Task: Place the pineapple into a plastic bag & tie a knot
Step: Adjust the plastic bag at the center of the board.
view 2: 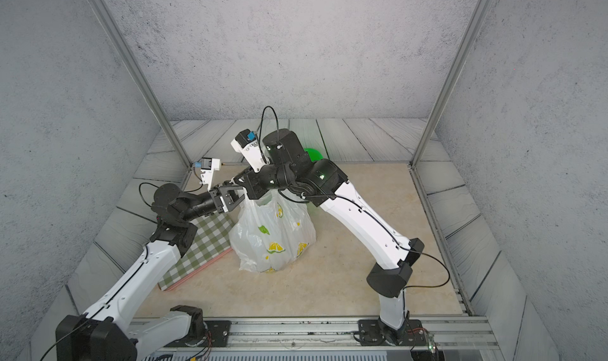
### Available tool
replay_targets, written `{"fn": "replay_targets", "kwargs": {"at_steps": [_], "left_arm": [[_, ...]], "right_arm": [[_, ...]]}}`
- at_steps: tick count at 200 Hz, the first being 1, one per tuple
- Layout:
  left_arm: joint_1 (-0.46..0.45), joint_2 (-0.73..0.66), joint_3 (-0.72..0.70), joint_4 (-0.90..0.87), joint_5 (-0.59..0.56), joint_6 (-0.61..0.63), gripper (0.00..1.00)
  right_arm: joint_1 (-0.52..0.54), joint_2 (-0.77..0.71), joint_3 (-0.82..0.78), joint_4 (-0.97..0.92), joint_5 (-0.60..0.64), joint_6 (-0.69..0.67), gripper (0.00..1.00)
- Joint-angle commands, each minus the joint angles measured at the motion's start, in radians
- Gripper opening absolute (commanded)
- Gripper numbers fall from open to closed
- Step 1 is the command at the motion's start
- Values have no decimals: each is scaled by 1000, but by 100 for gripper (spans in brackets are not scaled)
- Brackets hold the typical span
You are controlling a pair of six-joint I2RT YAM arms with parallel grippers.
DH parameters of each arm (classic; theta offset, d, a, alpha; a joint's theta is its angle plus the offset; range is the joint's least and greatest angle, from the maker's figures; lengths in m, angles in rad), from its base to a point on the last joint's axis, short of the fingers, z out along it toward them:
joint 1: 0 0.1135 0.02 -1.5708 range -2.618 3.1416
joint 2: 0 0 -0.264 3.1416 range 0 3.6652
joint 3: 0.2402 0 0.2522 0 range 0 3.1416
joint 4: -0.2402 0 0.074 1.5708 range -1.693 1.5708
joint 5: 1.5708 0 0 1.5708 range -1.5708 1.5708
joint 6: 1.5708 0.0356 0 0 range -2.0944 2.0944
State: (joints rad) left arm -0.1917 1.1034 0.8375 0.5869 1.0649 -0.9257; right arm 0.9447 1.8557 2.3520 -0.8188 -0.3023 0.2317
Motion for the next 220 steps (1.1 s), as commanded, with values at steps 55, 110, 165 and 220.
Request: {"fn": "replay_targets", "kwargs": {"at_steps": [55,110,165,220], "left_arm": [[-18,-57,56,-250,3,173,95],[-14,-54,24,-114,65,49,99],[-38,-24,56,-90,79,30,100],[-105,-27,98,-336,-33,230,94]], "right_arm": [[-27,-91,-134,106,42,1,0],[-59,-169,-247,148,17,-3,0],[-66,-142,-220,150,-18,3,0],[-74,-99,-182,180,-24,64,0]]}}
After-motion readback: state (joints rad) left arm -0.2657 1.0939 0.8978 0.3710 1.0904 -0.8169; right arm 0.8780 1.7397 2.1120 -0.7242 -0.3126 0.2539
